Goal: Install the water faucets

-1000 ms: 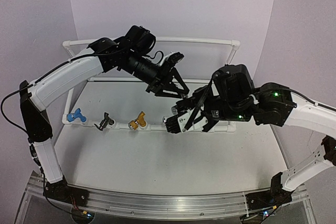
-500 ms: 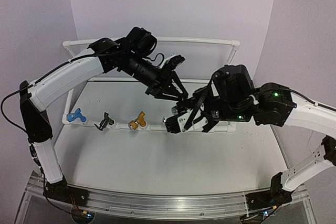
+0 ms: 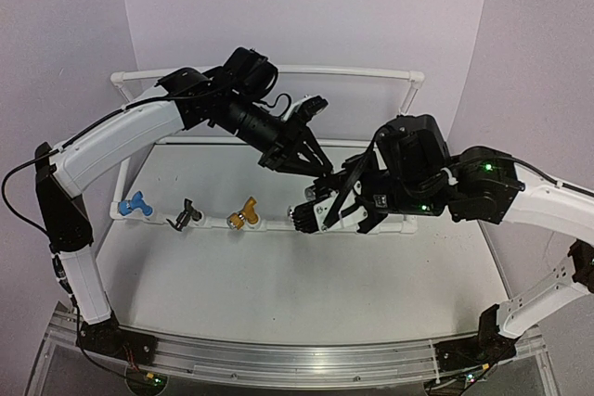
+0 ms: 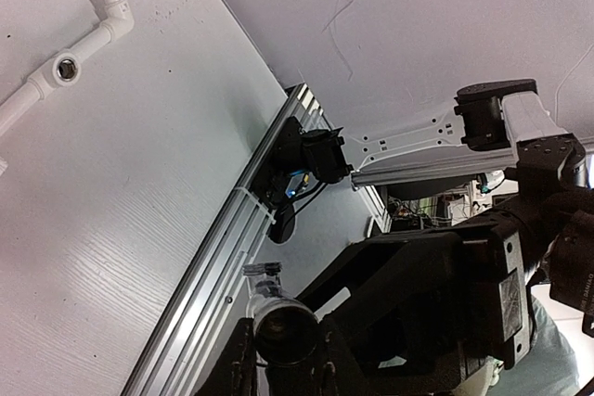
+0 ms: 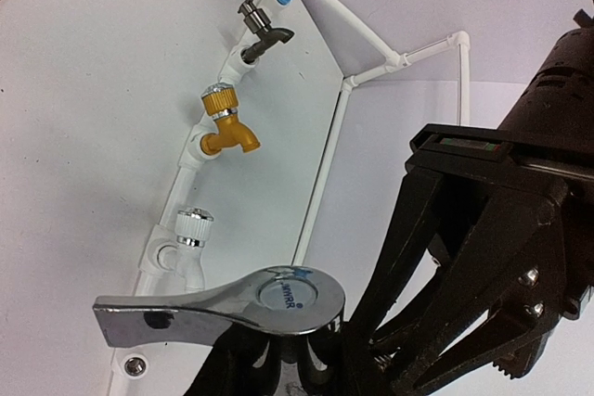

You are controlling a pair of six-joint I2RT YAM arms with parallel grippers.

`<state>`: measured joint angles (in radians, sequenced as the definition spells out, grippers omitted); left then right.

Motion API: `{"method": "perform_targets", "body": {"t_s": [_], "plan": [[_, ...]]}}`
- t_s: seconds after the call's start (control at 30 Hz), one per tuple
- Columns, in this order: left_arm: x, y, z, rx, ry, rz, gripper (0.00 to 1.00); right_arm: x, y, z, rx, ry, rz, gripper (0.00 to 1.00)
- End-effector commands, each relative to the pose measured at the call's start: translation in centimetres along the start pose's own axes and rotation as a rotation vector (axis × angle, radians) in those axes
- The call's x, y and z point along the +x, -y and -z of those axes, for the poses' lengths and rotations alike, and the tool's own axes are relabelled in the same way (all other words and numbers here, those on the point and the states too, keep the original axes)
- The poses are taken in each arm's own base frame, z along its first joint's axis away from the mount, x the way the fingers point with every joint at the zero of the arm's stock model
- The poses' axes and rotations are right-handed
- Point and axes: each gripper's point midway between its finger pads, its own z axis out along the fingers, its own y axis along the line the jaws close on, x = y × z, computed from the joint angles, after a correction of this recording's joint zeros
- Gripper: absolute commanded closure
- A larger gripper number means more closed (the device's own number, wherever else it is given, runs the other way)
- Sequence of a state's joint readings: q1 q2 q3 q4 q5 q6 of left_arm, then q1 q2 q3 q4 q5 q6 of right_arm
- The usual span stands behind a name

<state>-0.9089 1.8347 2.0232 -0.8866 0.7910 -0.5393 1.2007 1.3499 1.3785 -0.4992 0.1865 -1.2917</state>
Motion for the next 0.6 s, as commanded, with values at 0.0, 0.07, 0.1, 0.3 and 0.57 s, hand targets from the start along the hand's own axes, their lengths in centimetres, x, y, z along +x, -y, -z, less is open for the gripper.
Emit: {"method": "perform_targets", "body": {"t_s": [0.0, 0.07, 0.1, 0.3, 0.57], "plan": [[-0.8, 2.2, 1.1, 0.062, 0.055, -0.049, 1.00, 0.5, 2.0, 0.9, 0.083, -0.031, -0.059, 0.53], [-1.1, 2.3, 1.4, 0.077, 0.067, -0.038, 1.00, 1.1, 2.0, 1.3, 0.093, -0.049, -0.068, 0.33], [-1.3, 2.4, 1.5, 0.087, 0.071, -0.036, 1.00, 1.3, 1.8, 1.6, 0.097, -0.058, -0.069, 0.27], [-1.8, 2.5, 2.2, 0.124, 0.086, -0.025, 1.00, 2.6, 1.5, 3.5, 0.129, -0.076, -0.089, 0.03], [-3.1, 3.5, 3.3, 0.256, 0.105, 0.011, 1.00, 3.7, 3.5, 6.9, 0.320, -0.050, -0.175, 0.02]]}}
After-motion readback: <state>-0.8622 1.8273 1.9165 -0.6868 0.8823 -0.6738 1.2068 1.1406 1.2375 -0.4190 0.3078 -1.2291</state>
